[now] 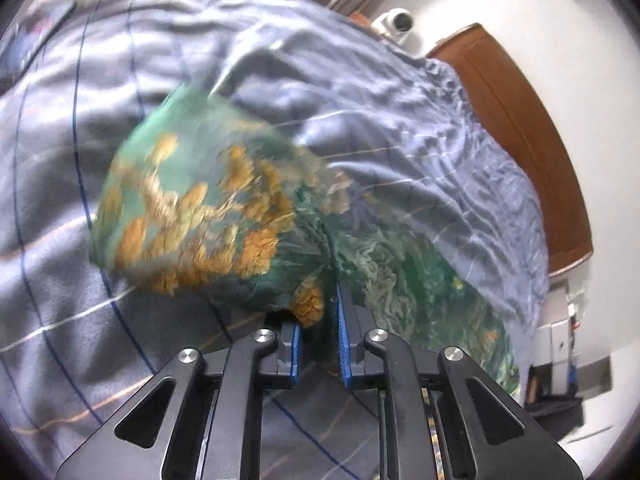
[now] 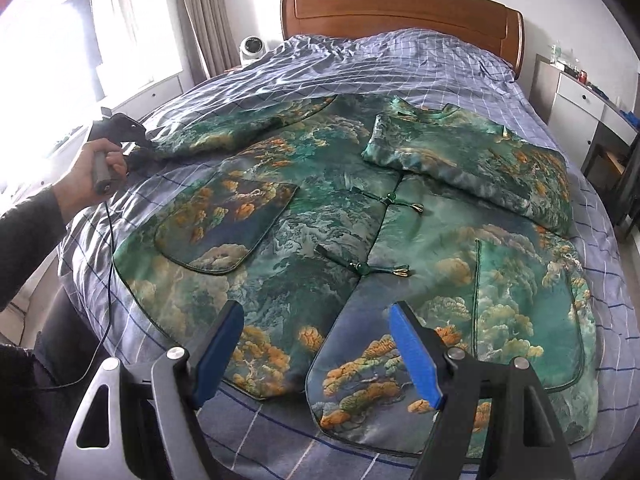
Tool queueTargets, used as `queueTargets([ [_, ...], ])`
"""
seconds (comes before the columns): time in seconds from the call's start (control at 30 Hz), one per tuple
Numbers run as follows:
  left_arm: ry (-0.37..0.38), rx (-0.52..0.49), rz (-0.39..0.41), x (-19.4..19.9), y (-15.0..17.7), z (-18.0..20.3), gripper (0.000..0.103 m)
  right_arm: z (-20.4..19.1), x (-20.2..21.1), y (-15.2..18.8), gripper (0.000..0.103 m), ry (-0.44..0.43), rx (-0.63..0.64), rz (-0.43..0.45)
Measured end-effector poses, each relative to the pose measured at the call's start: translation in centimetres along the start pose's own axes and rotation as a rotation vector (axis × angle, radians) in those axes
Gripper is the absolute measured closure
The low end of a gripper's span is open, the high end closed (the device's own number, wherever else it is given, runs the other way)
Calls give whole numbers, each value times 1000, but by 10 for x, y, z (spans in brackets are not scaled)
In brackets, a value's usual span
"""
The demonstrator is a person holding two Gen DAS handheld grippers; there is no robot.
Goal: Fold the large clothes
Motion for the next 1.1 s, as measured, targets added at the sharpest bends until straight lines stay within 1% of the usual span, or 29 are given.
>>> queueTargets([
  [0.1,-42,-153,90,24,1,35,92,4,0,1,26,-3,-20,1],
  [0.23,-97,-424,219,57,20,98,92,7,2,3,26,-5,-39,3],
  [0.33,-156,-704,338,74,54,153,92,8,3,2,26,-7,-48,9],
  [0.37,-183,-836,392,78,76,174,92,8,4,2,26,-7,-49,11],
  [0.4,-202,-934,427,80,93,188,92,8,4,2,26,-7,-49,13],
  [0.43,-224,-1053,462,79,117,201,92,9,4,2,26,-7,-49,14],
  [0.47,-235,-1128,476,77,133,210,92,9,5,2,26,-6,-49,15],
  [0.5,-249,-1253,488,71,162,220,92,10,5,3,26,-6,-51,16],
  [0.53,-256,-1320,486,65,178,225,92,11,6,3,26,-6,-54,17],
  [0.57,-266,-1420,473,55,204,228,92,11,6,4,26,-5,-57,18],
  [0.63,-273,-1528,425,38,238,229,91,14,7,5,26,-4,-64,20],
  [0.67,-275,-1571,385,28,254,226,85,15,7,5,26,-3,-67,20],
  [0.73,-286,-1644,266,4,288,216,76,18,8,7,26,0,-76,21],
  [0.77,-296,-1669,209,-6,301,208,63,19,9,7,26,1,-79,21],
  [0.8,-296,-1684,174,-10,310,203,49,21,10,8,26,4,-82,22],
  [0.83,-293,-1695,150,-12,318,196,44,23,11,9,26,8,-87,23],
  [0.87,-284,-1695,143,-10,322,192,42,25,12,9,26,10,-89,25],
  [0.9,-265,-1683,138,-5,323,187,36,27,13,9,26,12,-91,26],
  [0.93,-243,-1656,124,1,321,183,32,30,14,9,26,15,-93,26],
  [0.97,-218,-1616,104,9,317,178,25,33,14,7,26,17,-97,25],
  [1.03,-155,-1502,62,27,302,167,22,41,15,-1,26,17,-98,34],
  [1.1,-118,-1378,29,44,281,152,21,50,15,-13,26,6,-109,49],
])
Point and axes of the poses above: each gripper's, at about its wrist camera, not at the fingertips, and x roughly against the way its jaws point, z to its right, y to its underside, the point moved 9 cm from there along -x, roughly the way its jaws point, and after that the axes turned 7 degrees about -z, right-handed, at the moved point
